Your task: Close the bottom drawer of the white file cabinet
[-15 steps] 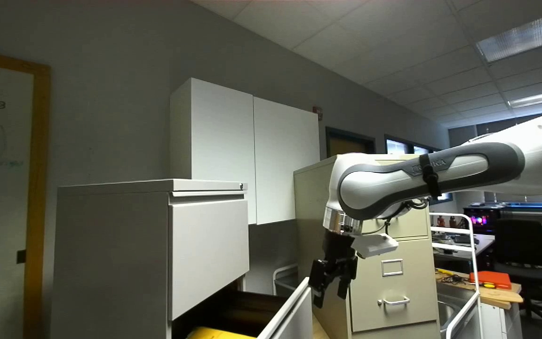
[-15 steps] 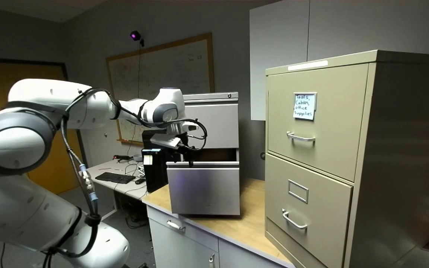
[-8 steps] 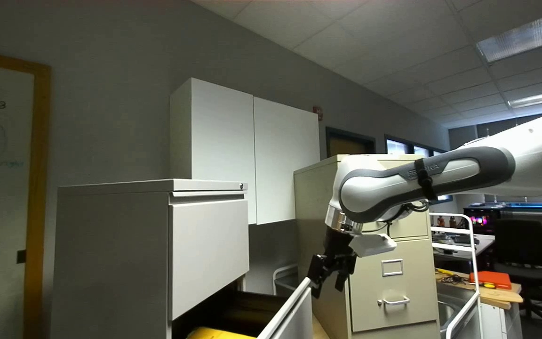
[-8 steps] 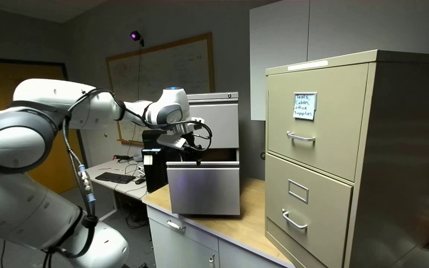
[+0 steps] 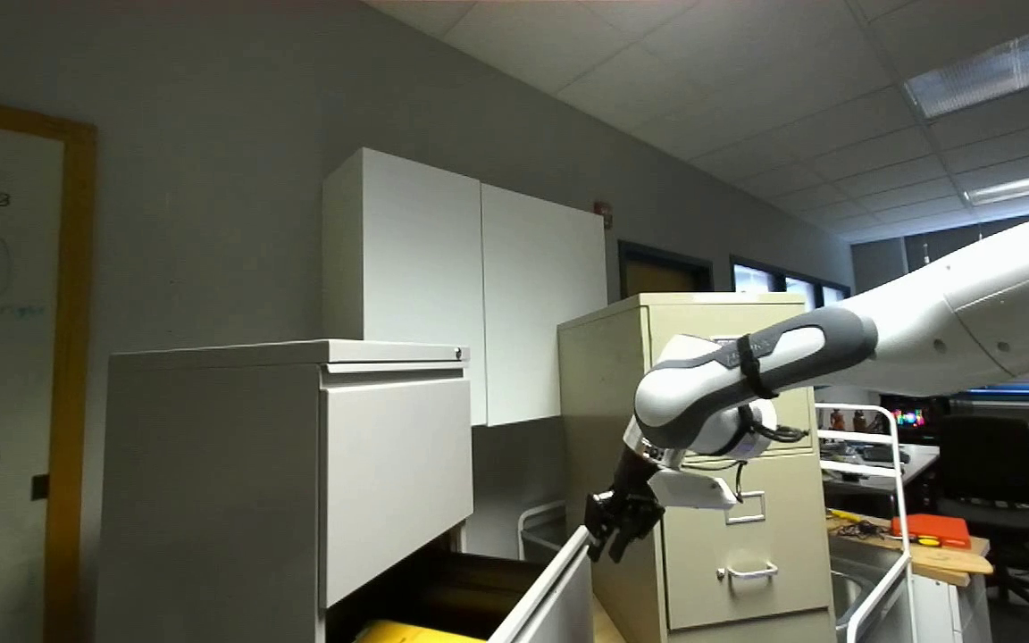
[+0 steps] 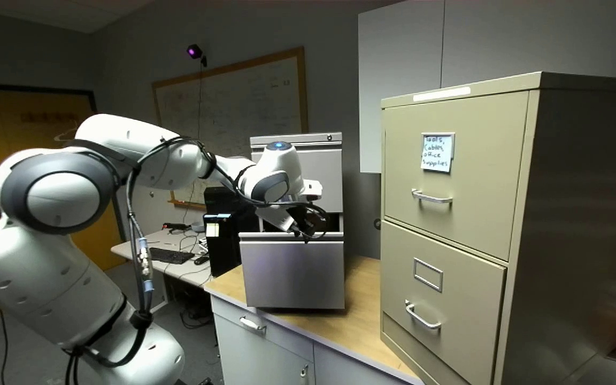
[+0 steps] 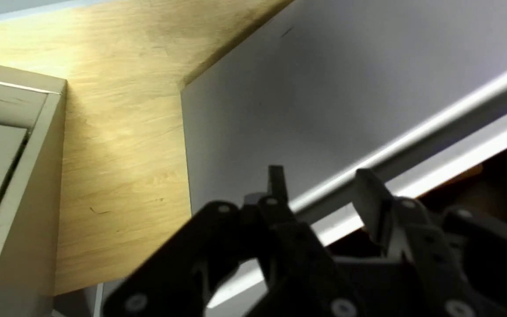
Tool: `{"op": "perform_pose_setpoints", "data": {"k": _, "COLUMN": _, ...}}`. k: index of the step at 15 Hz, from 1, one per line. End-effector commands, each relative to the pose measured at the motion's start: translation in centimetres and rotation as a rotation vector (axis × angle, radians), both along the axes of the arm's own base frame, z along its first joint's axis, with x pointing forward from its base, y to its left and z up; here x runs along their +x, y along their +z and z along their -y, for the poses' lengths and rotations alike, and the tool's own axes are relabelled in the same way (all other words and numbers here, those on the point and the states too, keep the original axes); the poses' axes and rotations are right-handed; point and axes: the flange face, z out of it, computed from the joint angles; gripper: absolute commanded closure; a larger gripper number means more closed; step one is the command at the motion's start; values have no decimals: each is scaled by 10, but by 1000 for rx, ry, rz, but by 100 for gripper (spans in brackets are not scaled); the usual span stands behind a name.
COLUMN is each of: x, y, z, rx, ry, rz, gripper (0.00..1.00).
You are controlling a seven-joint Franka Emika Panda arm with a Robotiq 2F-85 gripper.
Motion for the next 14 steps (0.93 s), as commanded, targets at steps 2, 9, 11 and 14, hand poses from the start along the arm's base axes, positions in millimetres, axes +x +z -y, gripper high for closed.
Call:
{"op": "perform_pose_setpoints", "data": {"k": 2, "x": 34, "y": -28, "z": 26, "rx": 101, "ry": -24, "rz": 55, "gripper": 92}}
{"op": "perform_pose_setpoints", "data": {"k": 9, "x": 72, "y": -60, "z": 53, "rx": 337, "ry": -64, "rz": 127, "gripper": 100}}
{"op": "perform_pose_setpoints", "data": {"k": 11, "x": 83, "y": -62, "z": 56, "rx": 413, "ry": -54, "rz": 149, "gripper": 100}}
{"op": "perform_pose_setpoints", "data": {"k": 14, "x": 107, "y": -68, "z": 53, "rx": 516, "ry": -31, "rz": 160, "gripper": 100}}
